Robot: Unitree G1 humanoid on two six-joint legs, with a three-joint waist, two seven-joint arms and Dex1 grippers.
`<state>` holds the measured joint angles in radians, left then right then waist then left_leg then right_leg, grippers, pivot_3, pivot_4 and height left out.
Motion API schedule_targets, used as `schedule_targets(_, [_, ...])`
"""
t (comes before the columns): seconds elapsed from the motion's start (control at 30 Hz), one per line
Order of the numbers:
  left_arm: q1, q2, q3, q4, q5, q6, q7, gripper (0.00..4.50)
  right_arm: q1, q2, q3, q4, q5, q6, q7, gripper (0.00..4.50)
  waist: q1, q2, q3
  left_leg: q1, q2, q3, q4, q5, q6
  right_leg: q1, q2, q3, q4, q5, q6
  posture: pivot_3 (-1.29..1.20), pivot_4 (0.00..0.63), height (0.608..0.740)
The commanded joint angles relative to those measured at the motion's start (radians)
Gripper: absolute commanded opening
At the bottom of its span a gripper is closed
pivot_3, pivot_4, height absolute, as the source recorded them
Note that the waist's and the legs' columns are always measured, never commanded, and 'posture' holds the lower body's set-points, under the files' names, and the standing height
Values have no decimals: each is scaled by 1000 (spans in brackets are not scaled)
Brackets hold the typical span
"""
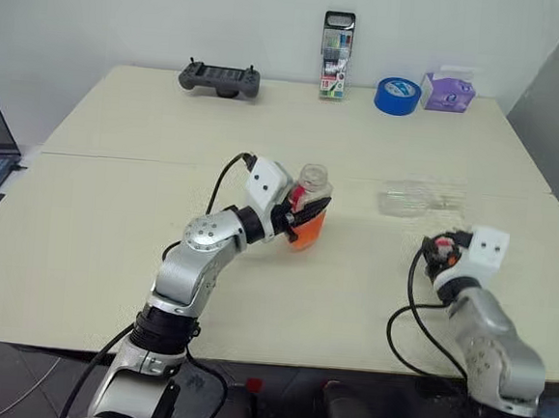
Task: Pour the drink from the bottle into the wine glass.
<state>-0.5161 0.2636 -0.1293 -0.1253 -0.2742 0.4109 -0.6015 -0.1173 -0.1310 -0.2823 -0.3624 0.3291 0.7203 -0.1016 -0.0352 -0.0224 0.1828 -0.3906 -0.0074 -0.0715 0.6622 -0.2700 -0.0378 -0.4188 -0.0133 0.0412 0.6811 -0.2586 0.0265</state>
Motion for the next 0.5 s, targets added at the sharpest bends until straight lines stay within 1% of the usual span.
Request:
schedule_targets(0.03, [-18,-5,13,-23,-12,-13,-3,1724,-9,6,-35,84,-43,-60,-41,1741,0,0,0,0,0,0,0,0,0,0,3,0,0,0,0,0,150,740])
schedule_targets(0.1, [-19,-8,21,-19,-13,-17,3,1724,-24,3,-41,124,-63,-86,-51,2465,2,0,0,1,0,1,0,0,0,1,4,0,-1,0,0,0,150,740])
schedule_targets(0.13, [-19,-10,25,-20,-13,-18,7,1724,-27,1,-41,130,-68,-94,-52,2725,3,0,0,1,0,1,0,0,0,2,4,0,-1,0,0,0,150,740])
schedule_targets(0.2, [-24,-10,31,-14,-10,-22,13,1724,-33,-9,-35,131,-97,-105,-71,3413,6,0,0,2,0,1,0,0,0,4,4,0,-1,0,0,0,150,740])
schedule_targets(0.23, [-25,-11,32,-12,-9,-22,14,1724,-35,-12,-33,131,-106,-108,-75,3830,9,0,0,2,0,1,1,0,0,4,4,0,-2,0,0,0,150,740])
schedule_targets(0.3, [-29,-13,43,-6,-12,-21,20,1724,-40,-10,-49,110,-110,-103,-91,4490,12,0,0,2,-1,1,1,0,0,5,3,0,-2,0,0,0,150,740])
schedule_targets(0.5, [-26,-9,64,14,-13,-26,30,1724,-22,-24,-30,13,-146,-78,-102,4500,7,1,0,2,-1,0,0,0,0,4,3,0,-2,0,0,0,150,740])
